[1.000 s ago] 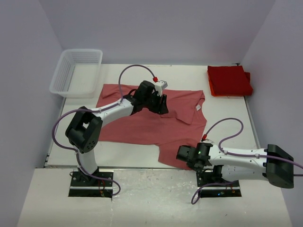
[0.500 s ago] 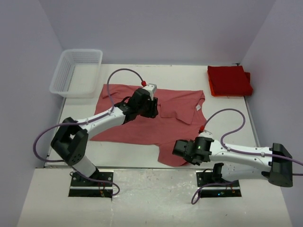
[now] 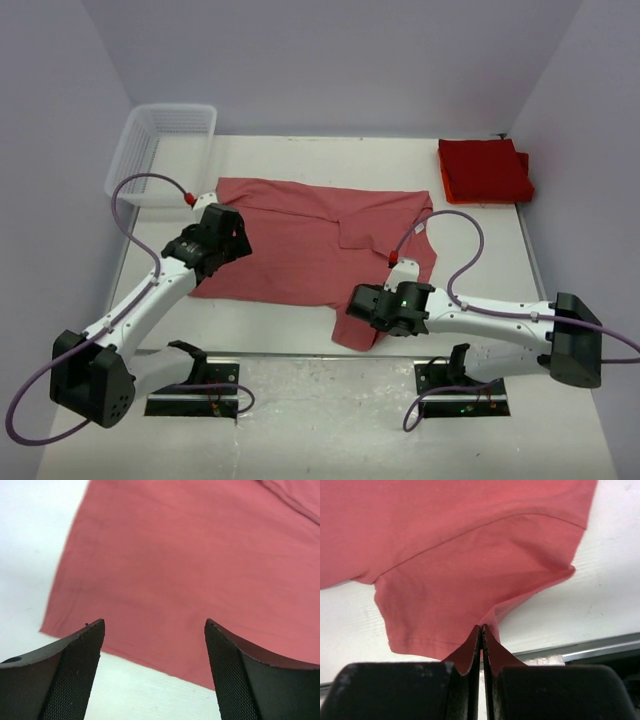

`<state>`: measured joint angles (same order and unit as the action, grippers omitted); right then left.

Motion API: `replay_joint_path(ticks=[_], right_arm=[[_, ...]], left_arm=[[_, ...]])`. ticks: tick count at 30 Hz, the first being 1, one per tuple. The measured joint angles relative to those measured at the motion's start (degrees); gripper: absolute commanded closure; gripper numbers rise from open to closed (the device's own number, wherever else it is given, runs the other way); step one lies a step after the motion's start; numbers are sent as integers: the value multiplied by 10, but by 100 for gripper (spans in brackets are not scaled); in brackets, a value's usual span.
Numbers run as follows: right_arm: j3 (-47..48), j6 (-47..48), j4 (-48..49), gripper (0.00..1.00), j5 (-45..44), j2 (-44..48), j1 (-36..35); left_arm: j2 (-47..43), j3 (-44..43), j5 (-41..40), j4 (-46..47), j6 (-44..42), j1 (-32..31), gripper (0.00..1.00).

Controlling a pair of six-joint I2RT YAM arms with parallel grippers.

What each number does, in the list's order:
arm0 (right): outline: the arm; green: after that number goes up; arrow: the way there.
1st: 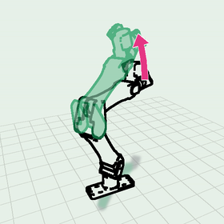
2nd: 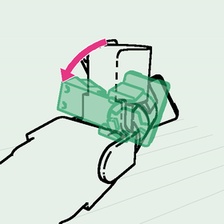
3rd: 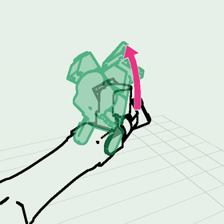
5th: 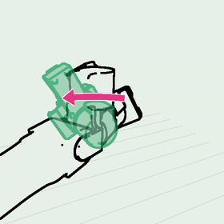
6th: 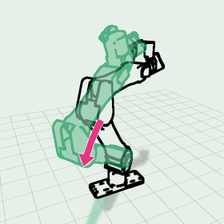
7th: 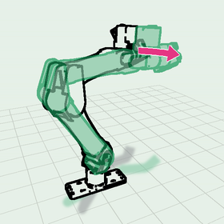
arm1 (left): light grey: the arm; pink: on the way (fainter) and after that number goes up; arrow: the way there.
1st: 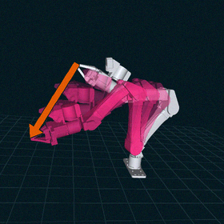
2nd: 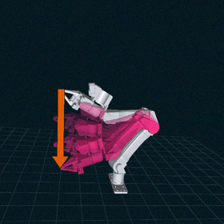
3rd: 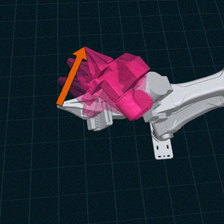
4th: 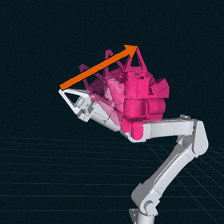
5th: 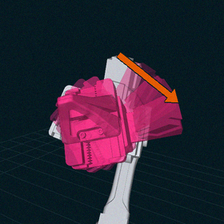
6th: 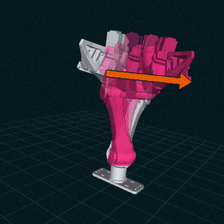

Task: Fold and stack the t-shirts
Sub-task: Grap the side of the flattened tshirt closest away from the robot with both arms

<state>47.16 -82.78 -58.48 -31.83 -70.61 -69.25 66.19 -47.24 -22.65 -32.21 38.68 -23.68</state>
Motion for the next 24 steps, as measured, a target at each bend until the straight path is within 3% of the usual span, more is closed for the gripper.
replay_joint_path(ticks=[9,14,24], right_arm=[[-59,89,104,100,17,54,4],[-94,112,123,100,27,113,4],[-131,123,130,100,29,200,5]], left_arm=[[36,2,-46,-98,28,43,27],[47,3,-43,-116,29,85,42],[110,6,31,-118,27,208,37]])
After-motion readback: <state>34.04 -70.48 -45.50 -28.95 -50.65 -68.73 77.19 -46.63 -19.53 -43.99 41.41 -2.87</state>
